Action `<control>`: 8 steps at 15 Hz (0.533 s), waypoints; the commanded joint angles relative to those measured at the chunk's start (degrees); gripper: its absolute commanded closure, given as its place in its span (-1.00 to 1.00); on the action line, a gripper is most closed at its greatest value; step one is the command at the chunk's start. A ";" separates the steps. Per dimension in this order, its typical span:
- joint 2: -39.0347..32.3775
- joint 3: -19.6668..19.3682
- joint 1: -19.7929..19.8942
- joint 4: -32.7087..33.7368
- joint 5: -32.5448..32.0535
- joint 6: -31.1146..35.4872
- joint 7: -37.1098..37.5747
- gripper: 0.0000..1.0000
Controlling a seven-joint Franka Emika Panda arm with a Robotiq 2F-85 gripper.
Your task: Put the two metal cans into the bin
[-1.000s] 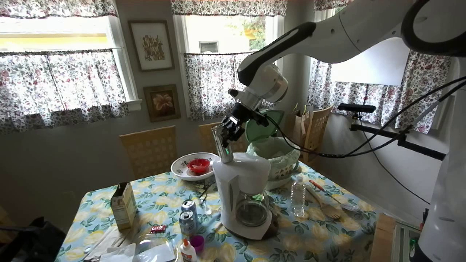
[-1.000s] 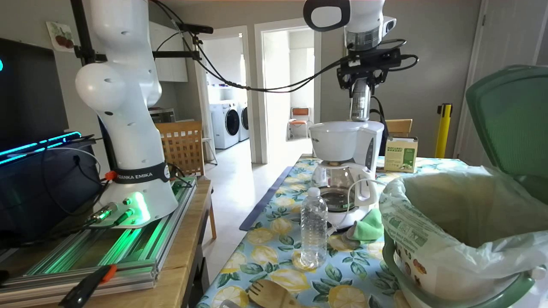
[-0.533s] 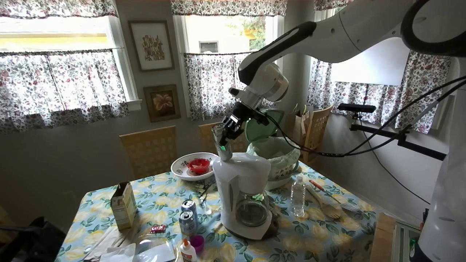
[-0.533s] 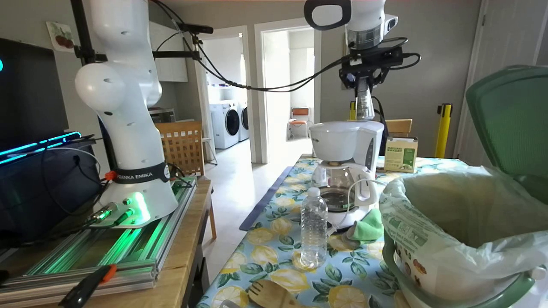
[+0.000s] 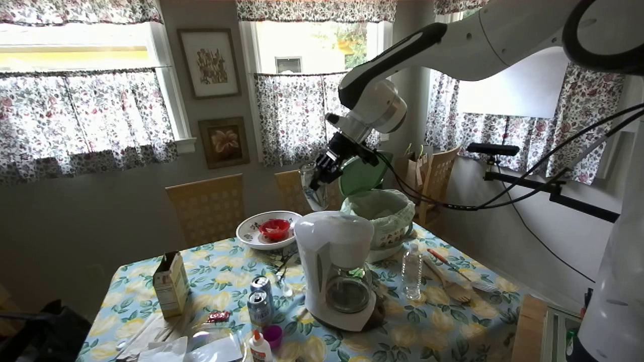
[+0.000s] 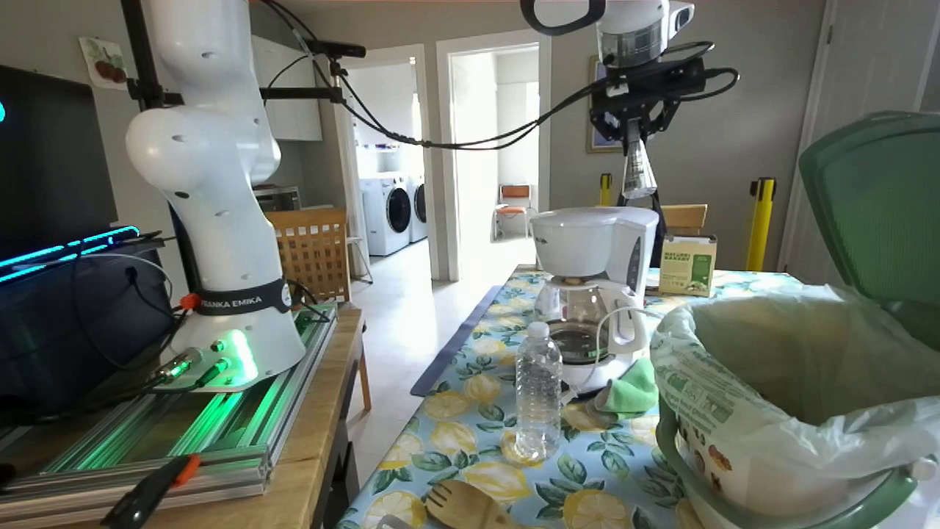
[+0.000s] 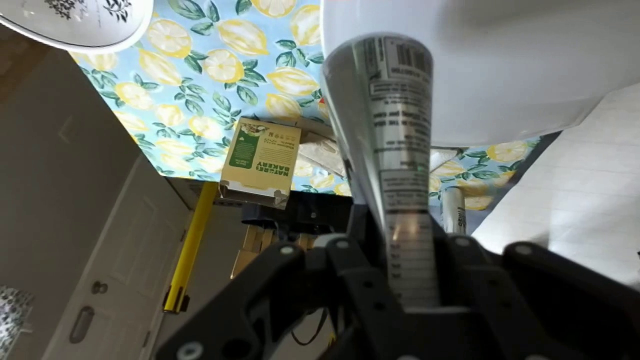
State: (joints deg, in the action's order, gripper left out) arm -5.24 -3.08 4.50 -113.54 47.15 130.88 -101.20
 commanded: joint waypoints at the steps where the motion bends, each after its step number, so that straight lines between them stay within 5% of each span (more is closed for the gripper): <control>1: 5.24 -1.37 2.12 -4.18 0.68 -2.14 -2.37 0.72; 8: 12.27 -6.98 5.33 -12.09 -3.22 -0.41 -1.60 0.78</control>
State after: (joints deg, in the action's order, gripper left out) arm 2.75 -8.56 8.84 -120.75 46.25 129.66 -102.07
